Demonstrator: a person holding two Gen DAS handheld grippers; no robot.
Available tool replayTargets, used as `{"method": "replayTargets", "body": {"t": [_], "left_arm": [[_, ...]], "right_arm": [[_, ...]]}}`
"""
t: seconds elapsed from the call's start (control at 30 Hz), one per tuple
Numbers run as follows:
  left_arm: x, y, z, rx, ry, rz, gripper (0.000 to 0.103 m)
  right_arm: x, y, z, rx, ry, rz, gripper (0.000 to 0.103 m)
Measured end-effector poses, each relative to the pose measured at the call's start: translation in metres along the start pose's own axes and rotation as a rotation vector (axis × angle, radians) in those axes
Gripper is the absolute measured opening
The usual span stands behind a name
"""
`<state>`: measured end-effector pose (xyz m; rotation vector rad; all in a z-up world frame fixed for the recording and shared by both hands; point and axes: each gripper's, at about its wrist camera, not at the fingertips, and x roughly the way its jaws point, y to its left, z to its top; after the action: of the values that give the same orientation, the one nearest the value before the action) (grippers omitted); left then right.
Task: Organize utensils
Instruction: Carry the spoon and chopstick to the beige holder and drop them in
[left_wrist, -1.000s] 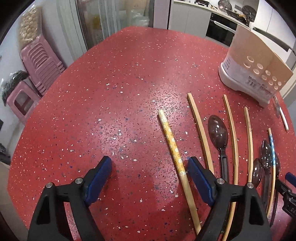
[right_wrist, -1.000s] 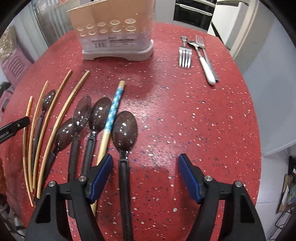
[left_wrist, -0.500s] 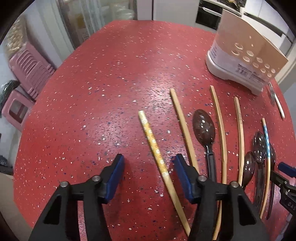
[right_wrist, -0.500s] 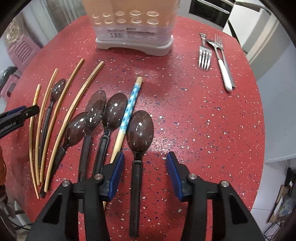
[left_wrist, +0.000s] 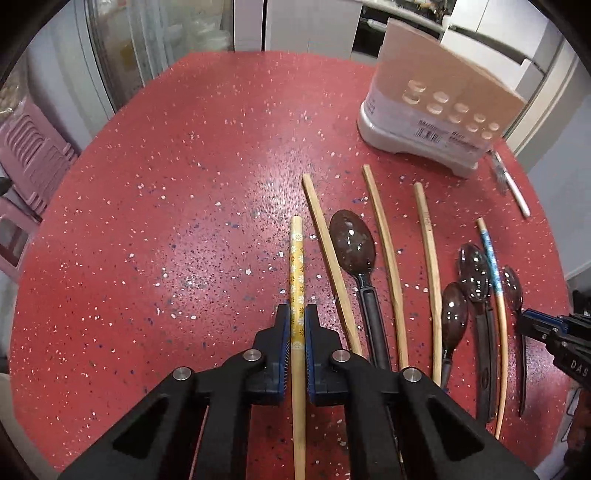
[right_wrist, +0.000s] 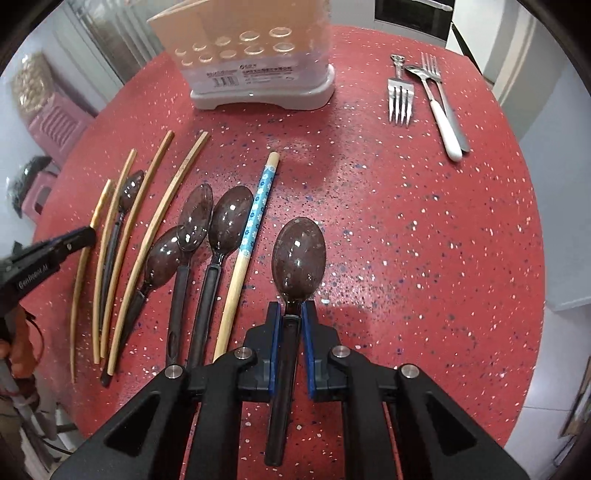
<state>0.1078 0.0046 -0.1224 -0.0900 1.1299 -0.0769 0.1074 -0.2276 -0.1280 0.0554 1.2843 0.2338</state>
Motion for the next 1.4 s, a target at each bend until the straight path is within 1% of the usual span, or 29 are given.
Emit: {"method": "replayTargets", "body": {"t": [0.13, 0.2, 0.33, 0.5, 0.53, 0.73, 0.9, 1.07, 1.13, 1.23, 1.3, 1.4], "left_arm": [[-0.018, 0.005, -0.016, -0.01, -0.074, -0.035, 0.031], [-0.029, 0.005, -0.017, -0.011, -0.108, -0.045, 0.031], [-0.055, 0.012, -0.014, -0.024, -0.179, -0.081, 0.031], [-0.094, 0.015, -0.001, -0.028, -0.278, -0.115, 0.031], [-0.098, 0.014, 0.005, -0.029, -0.297, -0.123, 0.031], [-0.137, 0.007, 0.017, -0.016, -0.41, -0.149, 0.031], [-0.164, -0.002, 0.031, -0.002, -0.483, -0.171, 0.031], [-0.181, -0.007, 0.053, -0.007, -0.524, -0.199, 0.031], [-0.188, -0.009, 0.067, -0.006, -0.541, -0.205, 0.031], [-0.199, -0.015, 0.086, 0.009, -0.584, -0.195, 0.031], [-0.208, -0.019, 0.102, 0.018, -0.608, -0.204, 0.031], [-0.217, -0.027, 0.127, 0.034, -0.638, -0.205, 0.031]], "right_arm": [[-0.011, -0.011, -0.003, 0.023, -0.047, 0.026, 0.012], [-0.019, -0.015, -0.004, 0.033, -0.066, 0.039, 0.012], [-0.034, -0.01, -0.009, 0.045, -0.122, 0.067, 0.012], [-0.067, -0.009, -0.006, 0.047, -0.218, 0.104, 0.012], [-0.075, -0.009, -0.004, 0.047, -0.242, 0.112, 0.012], [-0.111, 0.002, 0.009, 0.036, -0.37, 0.141, 0.012], [-0.132, 0.009, 0.022, 0.019, -0.437, 0.147, 0.012], [-0.149, 0.012, 0.043, -0.006, -0.48, 0.148, 0.012], [-0.156, 0.012, 0.054, -0.009, -0.496, 0.152, 0.012], [-0.166, 0.012, 0.072, -0.008, -0.518, 0.159, 0.012], [-0.171, 0.011, 0.084, -0.005, -0.528, 0.16, 0.012], [-0.177, 0.01, 0.107, -0.002, -0.549, 0.145, 0.012]]}}
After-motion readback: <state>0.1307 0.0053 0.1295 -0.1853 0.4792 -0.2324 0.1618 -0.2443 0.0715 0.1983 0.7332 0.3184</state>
